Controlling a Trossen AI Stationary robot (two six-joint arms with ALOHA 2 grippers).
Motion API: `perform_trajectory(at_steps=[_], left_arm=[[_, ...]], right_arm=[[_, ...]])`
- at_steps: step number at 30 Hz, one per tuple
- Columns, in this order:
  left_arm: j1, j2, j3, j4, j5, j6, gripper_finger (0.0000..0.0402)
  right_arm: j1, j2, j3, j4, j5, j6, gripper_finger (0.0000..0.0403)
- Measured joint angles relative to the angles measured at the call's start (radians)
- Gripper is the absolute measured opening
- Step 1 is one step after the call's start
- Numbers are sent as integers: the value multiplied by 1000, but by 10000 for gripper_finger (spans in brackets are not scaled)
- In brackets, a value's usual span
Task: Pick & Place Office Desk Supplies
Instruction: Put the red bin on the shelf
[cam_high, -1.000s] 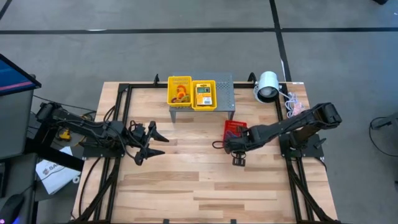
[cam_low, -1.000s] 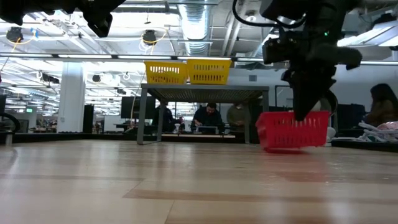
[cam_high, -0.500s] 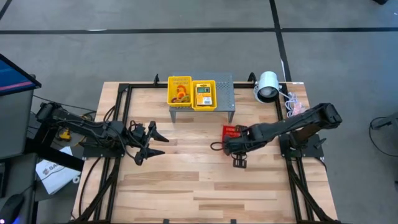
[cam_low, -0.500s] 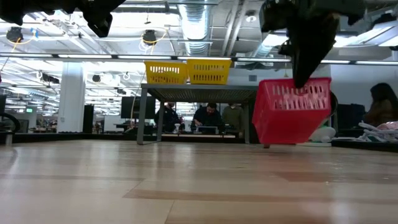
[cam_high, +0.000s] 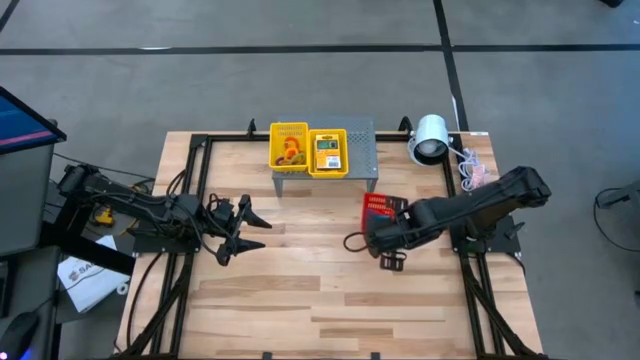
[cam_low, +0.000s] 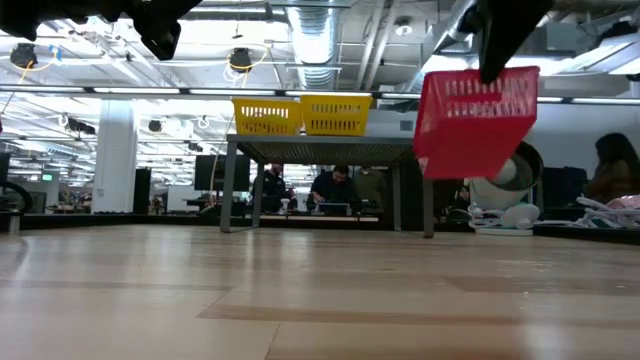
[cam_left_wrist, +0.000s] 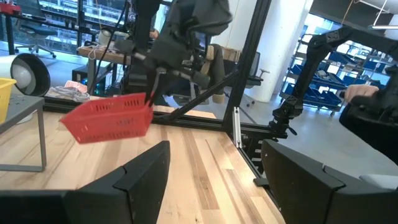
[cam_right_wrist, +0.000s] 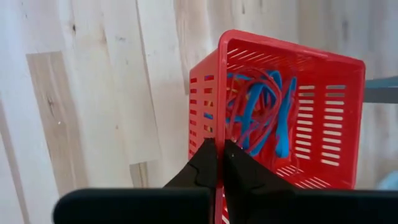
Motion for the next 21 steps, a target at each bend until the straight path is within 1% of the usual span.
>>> perform_trajectory(at_steps=[6, 15, 21], left_arm=[[0, 0, 0, 0, 0, 0, 250], [0, 0, 0, 0, 0, 0, 250], [0, 0, 0, 0, 0, 0, 250]], right_arm=[[23, 0, 84, -96, 62, 16, 0], [4, 0, 174, -233, 163, -7, 0], [-37, 0, 186, -245, 245, -103, 0]])
